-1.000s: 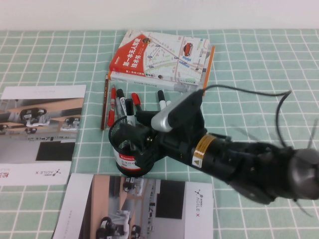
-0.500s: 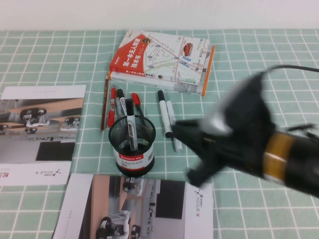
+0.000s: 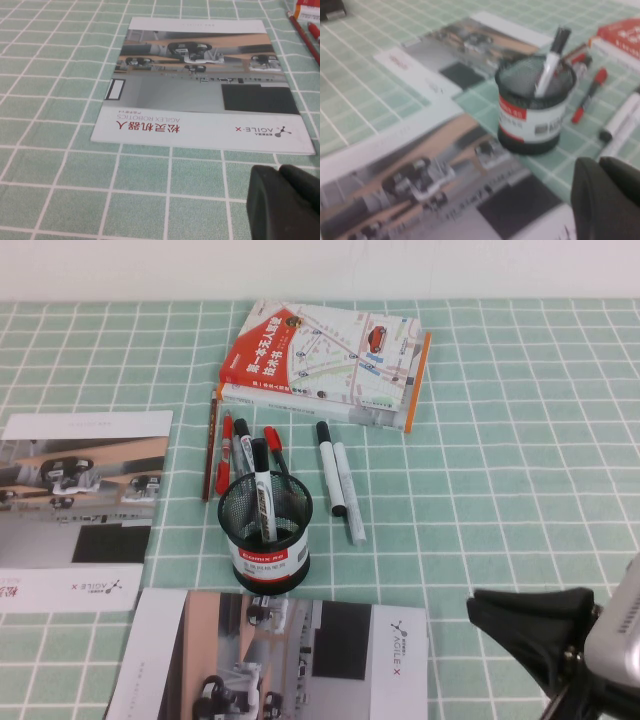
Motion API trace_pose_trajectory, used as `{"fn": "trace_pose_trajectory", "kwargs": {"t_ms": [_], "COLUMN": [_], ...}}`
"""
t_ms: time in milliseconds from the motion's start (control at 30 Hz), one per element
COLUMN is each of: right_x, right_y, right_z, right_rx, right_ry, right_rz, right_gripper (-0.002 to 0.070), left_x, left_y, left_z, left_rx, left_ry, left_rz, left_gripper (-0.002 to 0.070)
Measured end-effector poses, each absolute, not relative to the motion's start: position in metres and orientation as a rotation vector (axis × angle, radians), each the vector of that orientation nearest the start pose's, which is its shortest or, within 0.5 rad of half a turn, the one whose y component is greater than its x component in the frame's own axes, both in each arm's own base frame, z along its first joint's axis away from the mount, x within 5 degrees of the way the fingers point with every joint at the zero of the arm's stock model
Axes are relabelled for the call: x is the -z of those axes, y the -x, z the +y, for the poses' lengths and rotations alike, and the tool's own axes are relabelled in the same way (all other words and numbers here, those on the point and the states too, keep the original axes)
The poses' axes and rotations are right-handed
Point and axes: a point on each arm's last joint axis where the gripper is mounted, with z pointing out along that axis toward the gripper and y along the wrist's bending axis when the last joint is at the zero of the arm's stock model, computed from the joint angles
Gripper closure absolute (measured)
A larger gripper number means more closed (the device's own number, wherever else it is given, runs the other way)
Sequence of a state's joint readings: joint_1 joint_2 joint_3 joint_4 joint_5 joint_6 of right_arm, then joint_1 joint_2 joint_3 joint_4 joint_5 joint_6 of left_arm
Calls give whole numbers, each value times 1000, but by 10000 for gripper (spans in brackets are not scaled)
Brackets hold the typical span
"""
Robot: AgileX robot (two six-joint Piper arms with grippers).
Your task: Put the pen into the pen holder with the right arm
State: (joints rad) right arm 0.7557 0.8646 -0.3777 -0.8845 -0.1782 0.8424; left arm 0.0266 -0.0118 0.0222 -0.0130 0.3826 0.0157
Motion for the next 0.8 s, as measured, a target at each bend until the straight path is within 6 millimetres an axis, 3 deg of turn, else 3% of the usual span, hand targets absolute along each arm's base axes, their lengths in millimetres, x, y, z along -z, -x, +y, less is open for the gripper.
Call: {"fn": "trace_pose_trajectory", "kwargs": {"t_ms": [367, 500, 633, 800], "right_x": [-250, -246, -232, -208], "right_y": [-122, -119, -102, -79], "right_z": [109, 79, 46, 24], "right_rx": [-458, -372, -280, -196], "right_ry": [739, 586, 410, 275], "right_rz": [1844, 1841, 1790, 1723], "right_gripper": [695, 694, 694, 695], "left_x": [-172, -172, -172, -172], "left_y": [-52, -52, -52, -52], "left_z": [1, 1, 1, 1], "left_rx": [-16, -16, -16, -16], "left_ry": [18, 18, 18, 18], "left_rz": [1876, 1876, 1876, 1876], "left_gripper": [679, 679, 678, 679]}}
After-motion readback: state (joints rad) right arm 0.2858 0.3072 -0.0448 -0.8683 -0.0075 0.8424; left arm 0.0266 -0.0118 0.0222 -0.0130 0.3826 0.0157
